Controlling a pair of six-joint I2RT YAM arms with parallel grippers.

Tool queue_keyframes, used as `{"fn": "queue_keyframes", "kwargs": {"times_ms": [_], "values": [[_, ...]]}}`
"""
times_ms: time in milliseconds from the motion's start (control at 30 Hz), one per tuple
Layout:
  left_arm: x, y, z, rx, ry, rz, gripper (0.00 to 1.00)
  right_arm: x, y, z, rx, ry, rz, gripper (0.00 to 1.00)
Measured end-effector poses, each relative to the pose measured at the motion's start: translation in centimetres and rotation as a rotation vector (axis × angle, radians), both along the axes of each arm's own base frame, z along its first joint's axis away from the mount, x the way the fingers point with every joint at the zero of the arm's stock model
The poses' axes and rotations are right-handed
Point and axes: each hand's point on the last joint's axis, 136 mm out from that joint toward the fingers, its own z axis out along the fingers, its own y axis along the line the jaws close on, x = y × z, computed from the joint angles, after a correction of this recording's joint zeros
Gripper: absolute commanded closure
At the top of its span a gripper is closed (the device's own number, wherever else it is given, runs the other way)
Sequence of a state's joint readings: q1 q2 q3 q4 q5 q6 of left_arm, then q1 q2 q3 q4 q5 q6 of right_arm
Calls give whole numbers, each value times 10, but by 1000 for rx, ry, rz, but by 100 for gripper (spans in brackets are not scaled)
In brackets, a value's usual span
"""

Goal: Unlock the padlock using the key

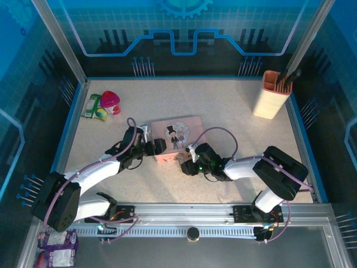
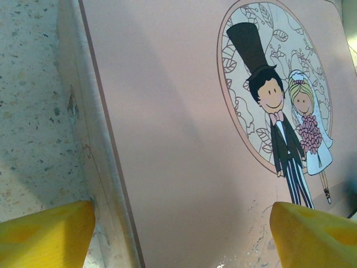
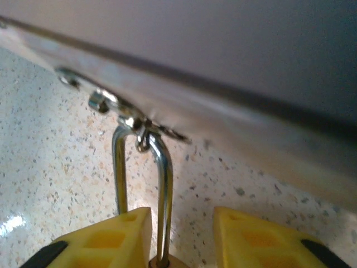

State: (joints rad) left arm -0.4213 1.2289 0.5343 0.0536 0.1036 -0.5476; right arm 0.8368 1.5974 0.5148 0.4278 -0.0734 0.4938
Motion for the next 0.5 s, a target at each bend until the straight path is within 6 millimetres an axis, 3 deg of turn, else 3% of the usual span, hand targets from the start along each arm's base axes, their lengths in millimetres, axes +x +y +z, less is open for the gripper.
{"fn": "queue_keyframes", "kwargs": {"times_ms": [500], "values": [[1, -3, -9, -11, 30, 5, 20, -5, 12, 9, 162, 59, -123, 100]]}}
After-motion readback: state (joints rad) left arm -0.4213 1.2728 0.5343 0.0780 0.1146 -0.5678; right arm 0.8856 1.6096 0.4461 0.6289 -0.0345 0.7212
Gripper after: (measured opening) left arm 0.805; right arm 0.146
